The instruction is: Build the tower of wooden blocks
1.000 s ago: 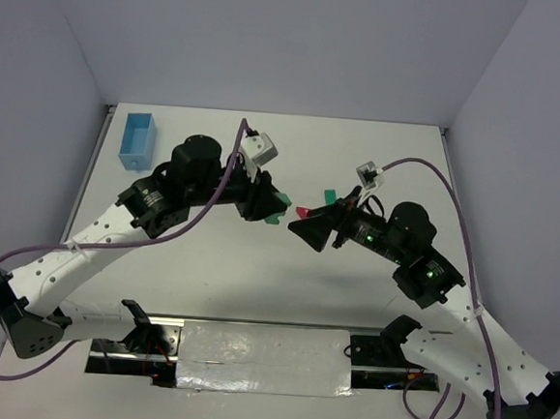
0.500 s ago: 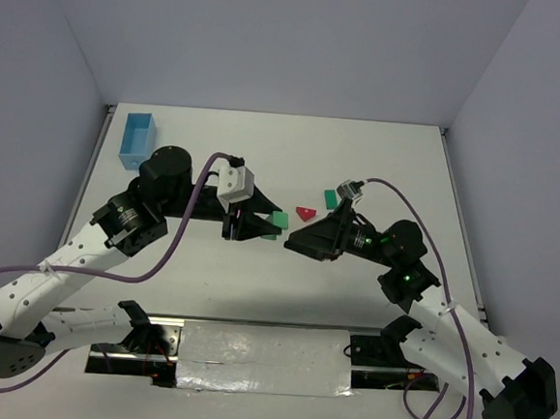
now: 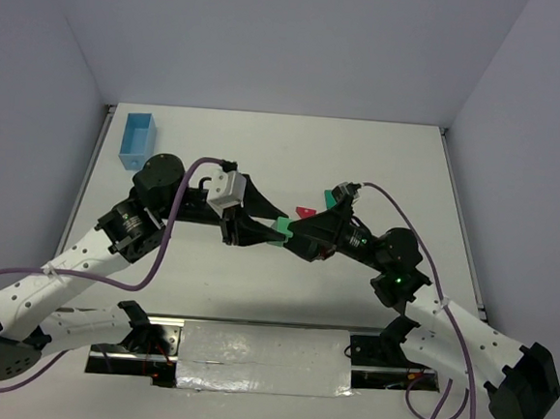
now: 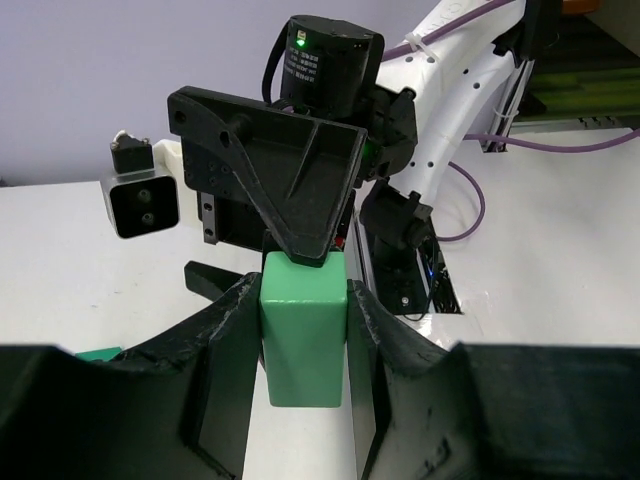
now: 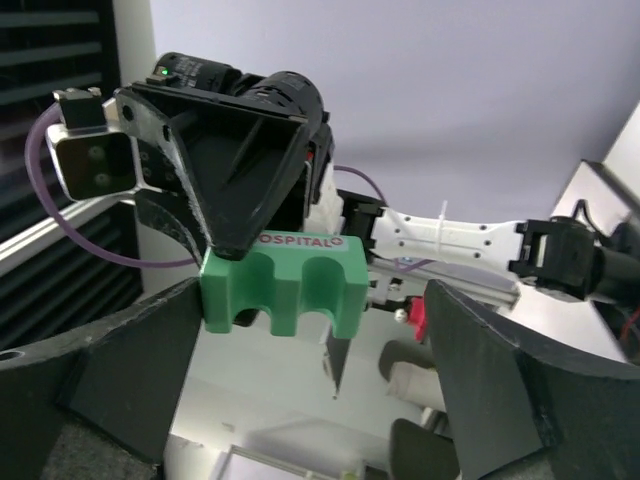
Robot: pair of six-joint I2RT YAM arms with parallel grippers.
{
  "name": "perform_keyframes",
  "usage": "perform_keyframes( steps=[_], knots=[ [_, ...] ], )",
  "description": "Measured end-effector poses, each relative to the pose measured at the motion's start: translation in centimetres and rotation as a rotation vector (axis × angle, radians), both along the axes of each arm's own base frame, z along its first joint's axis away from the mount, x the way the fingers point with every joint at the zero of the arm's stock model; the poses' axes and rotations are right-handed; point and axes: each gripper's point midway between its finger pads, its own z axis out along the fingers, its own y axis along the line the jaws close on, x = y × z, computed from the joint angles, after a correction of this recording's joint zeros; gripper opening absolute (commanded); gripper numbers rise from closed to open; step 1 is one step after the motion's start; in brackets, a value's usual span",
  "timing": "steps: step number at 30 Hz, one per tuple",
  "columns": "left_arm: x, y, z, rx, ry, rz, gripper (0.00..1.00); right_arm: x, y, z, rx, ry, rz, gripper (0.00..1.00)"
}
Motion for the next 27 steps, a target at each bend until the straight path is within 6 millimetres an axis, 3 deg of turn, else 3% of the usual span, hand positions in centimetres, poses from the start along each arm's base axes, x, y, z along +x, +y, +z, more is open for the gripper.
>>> perform_keyframes(
  steps=[2,3,5,10,13,15,16,19,27],
  knots=[
    [-0.1,0.0,0.1,-0.003,0.001,-0.001,0.0,-0.2,0.1,0.3,0.015,-0.001,0.001,0.89],
    [-0.1,0.0,0.0,-0.003,0.001,-0.002,0.0,-0.2,0.1,0.5,0.022,-0.002,0.003,0.79],
    [-0.1,0.0,-0.1,0.002,0.006,-0.001,0.0,-0.2,0.1,0.9,0.038,-0.004,0.001,0.7],
    [0.0,-0.1,-0.2,0.0,0.004,0.002,0.0,-0.2,0.2,1.3,0.051,-0.005,-0.004,0.56],
    [0.1,0.0,0.0,-0.005,-0.001,0.009,0.15,-0.2,0.2,1.5,0.062,-0.007,-0.006,0.47],
    [0.2,0.0,0.1,-0.008,-0.002,0.019,0.34,-0.2,0.2,1.6,0.069,-0.003,-0.008,0.39],
    [0.3,0.0,0.2,-0.009,-0.003,0.024,0.62,-0.2,0.2,1.7,0.072,-0.001,-0.01,0.39],
    [1.0,-0.1,-0.1,-0.003,0.002,0.062,0.99,-0.4,0.3,1.8,0.077,-0.001,-0.008,0.38],
    [2.3,0.1,-1.7,0.064,0.063,0.14,0.99,0.0,-0.5,1.9,0.093,-0.007,-0.032,0.38]
  ],
)
